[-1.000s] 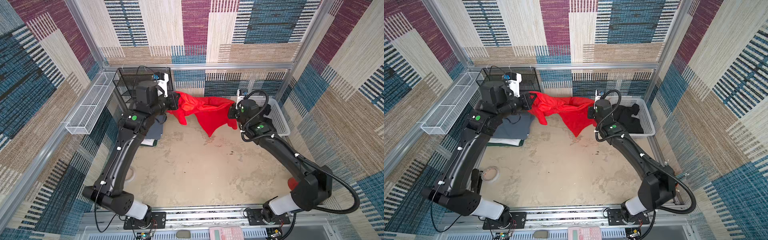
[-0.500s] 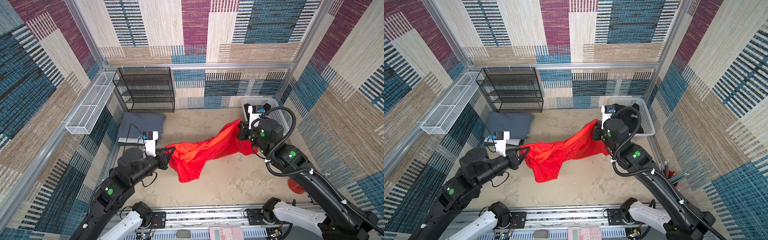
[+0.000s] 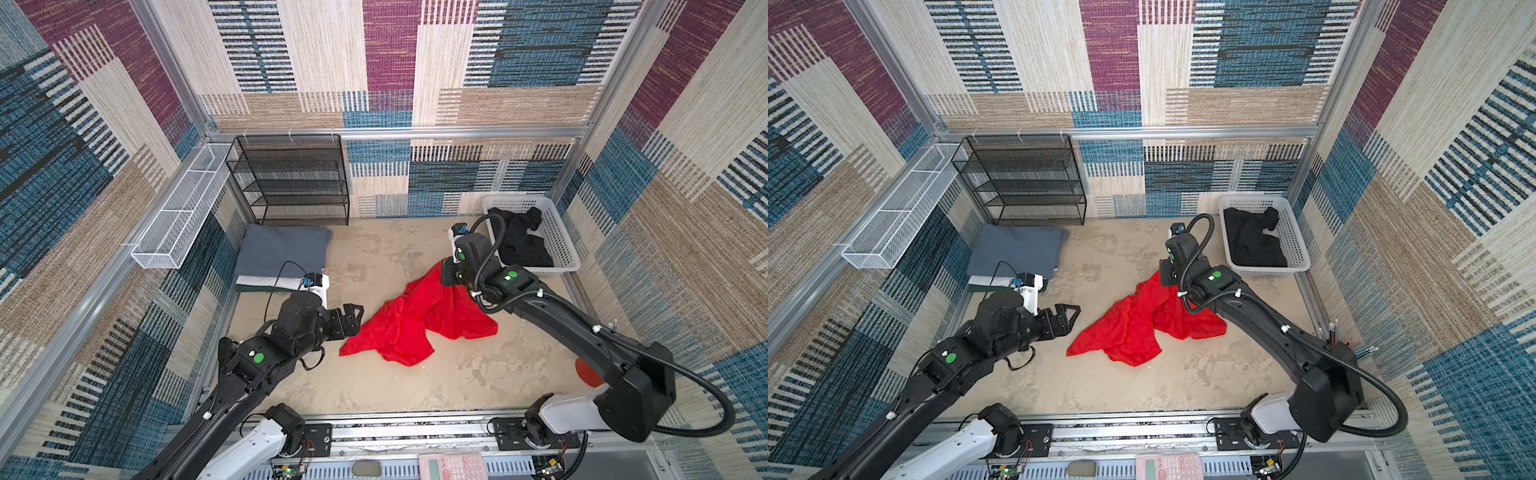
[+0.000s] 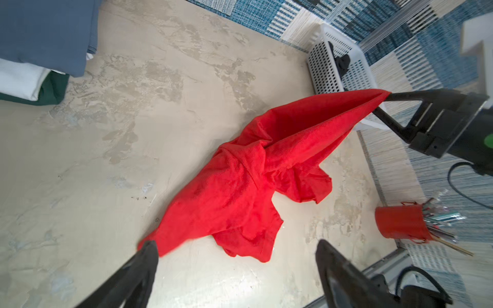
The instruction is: Fold and stack the t-shirts
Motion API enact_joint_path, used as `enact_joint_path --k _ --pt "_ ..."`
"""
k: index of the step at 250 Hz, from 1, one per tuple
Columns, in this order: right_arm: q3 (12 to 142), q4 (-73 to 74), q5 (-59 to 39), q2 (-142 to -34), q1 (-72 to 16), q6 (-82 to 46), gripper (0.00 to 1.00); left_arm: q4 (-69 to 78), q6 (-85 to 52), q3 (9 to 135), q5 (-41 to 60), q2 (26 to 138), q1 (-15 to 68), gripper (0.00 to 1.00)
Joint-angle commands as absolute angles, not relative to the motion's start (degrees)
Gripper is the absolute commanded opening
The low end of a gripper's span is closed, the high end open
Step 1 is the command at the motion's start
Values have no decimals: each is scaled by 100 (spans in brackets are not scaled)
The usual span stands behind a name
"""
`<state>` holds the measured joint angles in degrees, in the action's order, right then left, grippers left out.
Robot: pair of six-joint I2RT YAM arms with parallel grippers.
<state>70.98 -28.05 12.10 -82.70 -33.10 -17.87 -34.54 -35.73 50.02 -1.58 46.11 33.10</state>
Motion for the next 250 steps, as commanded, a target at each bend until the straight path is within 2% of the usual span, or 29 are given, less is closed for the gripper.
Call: enact_joint_path --k 1,19,48,90,135,205,223,250 --pt "7295 -2166 1055 -8756 -3152 -1644 0 -3127 -3221 5054 -275 4825 3279 92" --pt "7423 -2039 870 -9091 -2980 -1599 0 -3018 -3182 4925 -153 4986 3278 89" --pt "7584 -1926 621 -9521 -2666 -1568 0 -2496 -3409 4564 601 5349 3393 82" --pt "7609 -1731 257 -9825 -2371 -1612 0 -1860 -3732 4199 1045 6201 4214 74" --pt "7441 -1494 16 -9926 -2218 -1722 0 -1912 -3790 4172 612 6899 5035 72" --pt "6828 -1016 -424 -9779 -1969 -1906 0 -2195 -3686 4554 -142 8095 5679 66" --pt "6754 -969 -509 -9714 -1936 -1938 0 -2283 -3761 4740 -99 8469 5724 59" --pt "6570 -907 -675 -9536 -1925 -1962 0 -2489 -3795 5028 -103 8933 5755 56"
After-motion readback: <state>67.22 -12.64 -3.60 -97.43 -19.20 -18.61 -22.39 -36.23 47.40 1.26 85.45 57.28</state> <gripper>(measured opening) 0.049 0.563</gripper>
